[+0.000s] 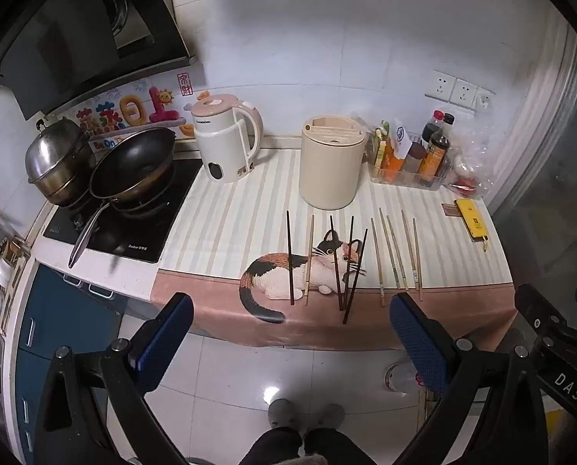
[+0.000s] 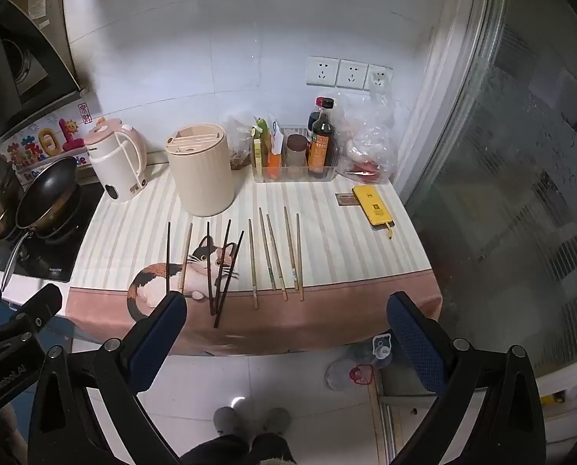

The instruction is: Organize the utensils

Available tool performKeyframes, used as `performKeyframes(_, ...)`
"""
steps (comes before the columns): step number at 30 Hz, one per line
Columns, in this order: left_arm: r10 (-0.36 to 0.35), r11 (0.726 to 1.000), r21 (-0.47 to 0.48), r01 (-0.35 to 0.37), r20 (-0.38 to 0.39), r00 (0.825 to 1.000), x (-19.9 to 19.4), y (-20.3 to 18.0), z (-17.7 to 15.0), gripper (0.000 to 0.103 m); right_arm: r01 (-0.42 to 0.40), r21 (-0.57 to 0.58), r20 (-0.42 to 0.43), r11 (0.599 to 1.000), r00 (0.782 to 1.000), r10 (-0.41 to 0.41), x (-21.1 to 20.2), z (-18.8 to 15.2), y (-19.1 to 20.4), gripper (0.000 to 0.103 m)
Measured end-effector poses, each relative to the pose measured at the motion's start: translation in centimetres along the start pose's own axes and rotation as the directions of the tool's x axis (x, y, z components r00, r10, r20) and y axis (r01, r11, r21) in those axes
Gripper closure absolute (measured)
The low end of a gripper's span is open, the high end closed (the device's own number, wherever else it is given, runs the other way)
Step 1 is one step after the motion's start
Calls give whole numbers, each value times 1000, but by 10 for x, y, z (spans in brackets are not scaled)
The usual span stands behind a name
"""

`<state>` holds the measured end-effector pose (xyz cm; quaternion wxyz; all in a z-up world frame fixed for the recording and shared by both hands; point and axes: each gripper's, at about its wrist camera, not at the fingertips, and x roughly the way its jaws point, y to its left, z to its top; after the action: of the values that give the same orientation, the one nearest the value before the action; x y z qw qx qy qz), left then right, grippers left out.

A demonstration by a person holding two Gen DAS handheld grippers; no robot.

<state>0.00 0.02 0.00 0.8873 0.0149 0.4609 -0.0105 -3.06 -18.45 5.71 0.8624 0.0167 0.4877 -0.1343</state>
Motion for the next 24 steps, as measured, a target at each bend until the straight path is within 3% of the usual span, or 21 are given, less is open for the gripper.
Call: performKeyframes(24, -3, 1000, -7, 3, 2, 1000, -3, 0, -1, 0, 1, -6, 5, 1000, 1000, -1, -3, 1, 2, 0)
